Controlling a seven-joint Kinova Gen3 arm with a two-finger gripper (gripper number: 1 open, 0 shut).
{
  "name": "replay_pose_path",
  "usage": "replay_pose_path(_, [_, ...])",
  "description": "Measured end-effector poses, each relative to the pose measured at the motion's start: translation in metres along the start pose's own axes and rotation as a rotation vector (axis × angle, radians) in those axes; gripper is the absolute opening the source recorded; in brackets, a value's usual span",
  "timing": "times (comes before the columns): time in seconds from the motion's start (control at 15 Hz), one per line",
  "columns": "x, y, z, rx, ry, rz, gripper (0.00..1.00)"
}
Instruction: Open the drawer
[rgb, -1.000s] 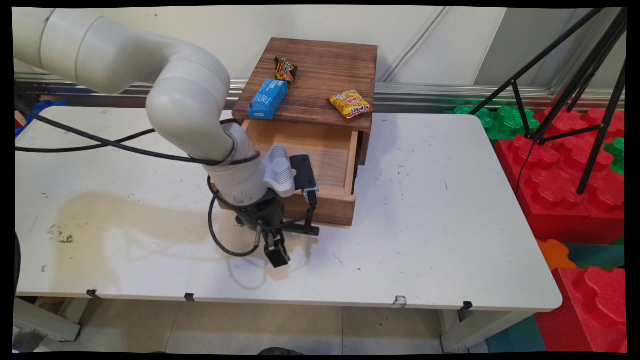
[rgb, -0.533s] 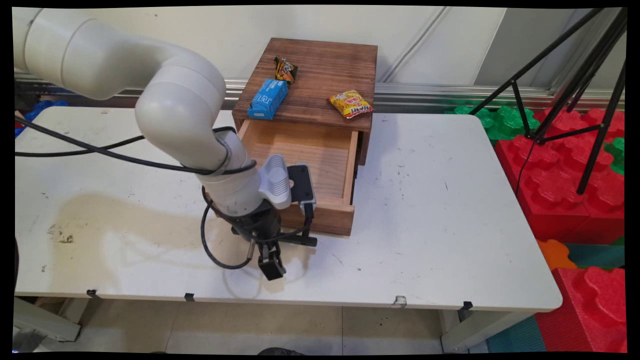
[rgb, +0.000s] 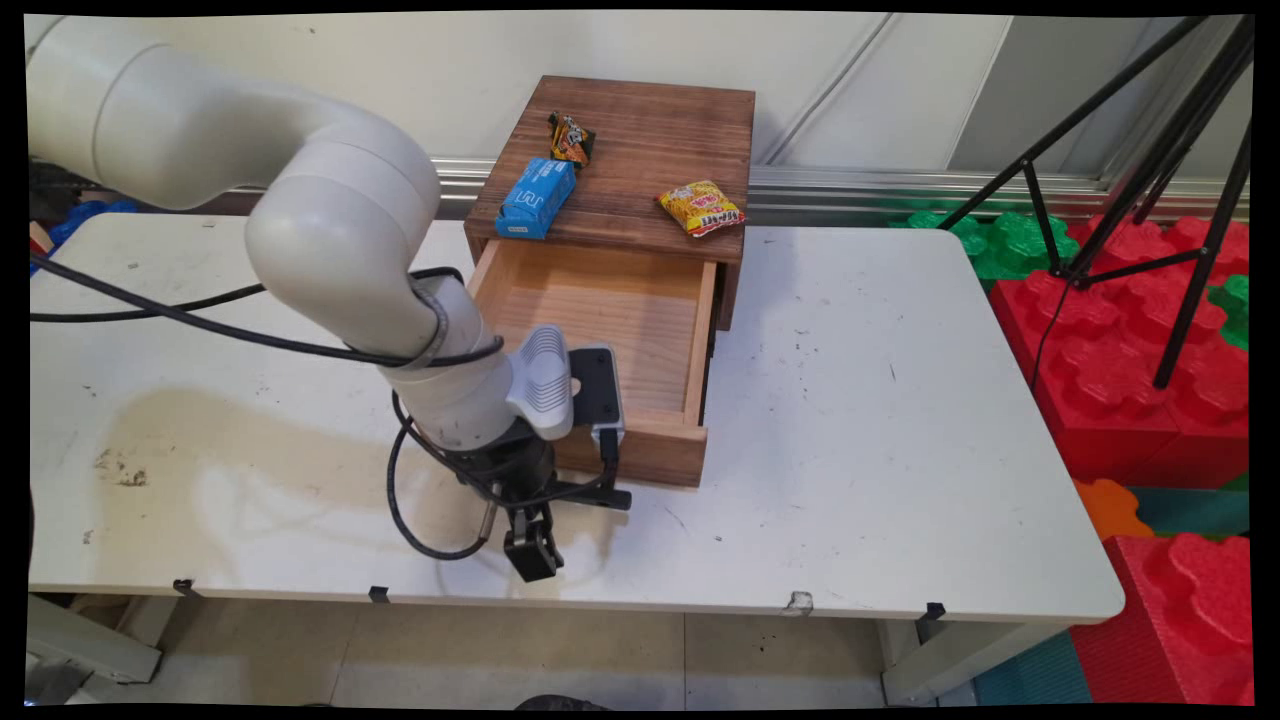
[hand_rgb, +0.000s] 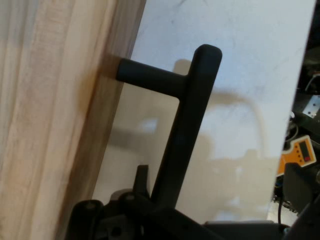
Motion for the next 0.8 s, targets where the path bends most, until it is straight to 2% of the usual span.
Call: replay_pose_path(0.8, [-0.008, 0.019, -0.006, -0.022, -0.008, 0.037, 1.0])
